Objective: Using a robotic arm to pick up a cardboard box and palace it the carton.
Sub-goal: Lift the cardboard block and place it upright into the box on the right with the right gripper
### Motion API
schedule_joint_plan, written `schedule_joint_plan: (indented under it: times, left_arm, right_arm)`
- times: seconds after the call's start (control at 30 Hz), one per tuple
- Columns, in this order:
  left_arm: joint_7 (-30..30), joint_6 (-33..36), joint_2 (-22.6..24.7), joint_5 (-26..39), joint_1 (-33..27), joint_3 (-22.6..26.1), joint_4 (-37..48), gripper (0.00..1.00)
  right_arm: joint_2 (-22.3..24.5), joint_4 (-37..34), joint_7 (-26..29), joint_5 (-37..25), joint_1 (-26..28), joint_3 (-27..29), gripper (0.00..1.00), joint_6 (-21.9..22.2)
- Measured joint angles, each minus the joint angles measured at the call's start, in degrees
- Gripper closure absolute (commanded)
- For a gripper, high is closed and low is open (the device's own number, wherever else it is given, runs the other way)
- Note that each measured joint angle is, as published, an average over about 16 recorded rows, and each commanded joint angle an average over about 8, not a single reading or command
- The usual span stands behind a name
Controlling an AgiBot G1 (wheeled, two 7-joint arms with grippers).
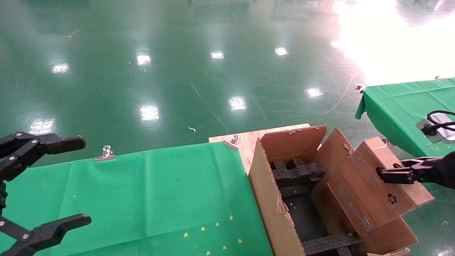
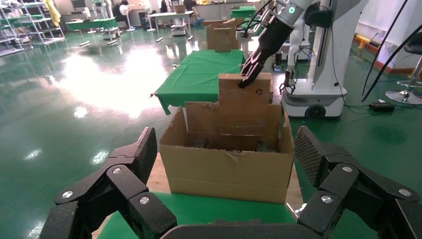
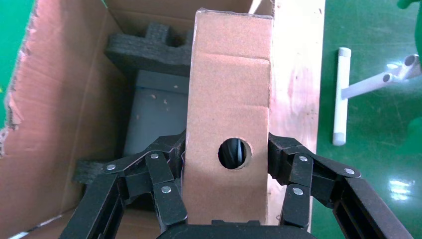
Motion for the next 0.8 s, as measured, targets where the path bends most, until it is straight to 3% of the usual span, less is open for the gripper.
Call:
schedule_joint_plan:
  times: [0.43, 0.8]
  left_arm:
    - [0.0, 0.0, 0.0, 0.0, 0.0, 0.0, 0.0, 0.0]
    - [0.0, 0.0, 0.0, 0.0, 0.0, 0.0, 0.0, 0.0]
  right_arm:
    - [-0.6, 0.3, 3.4, -0.5, -1.1, -1.0, 1.0, 2.3]
    - [-3.4, 0.2, 7.6, -2.6, -4.7, -4.0, 1.0, 8.7]
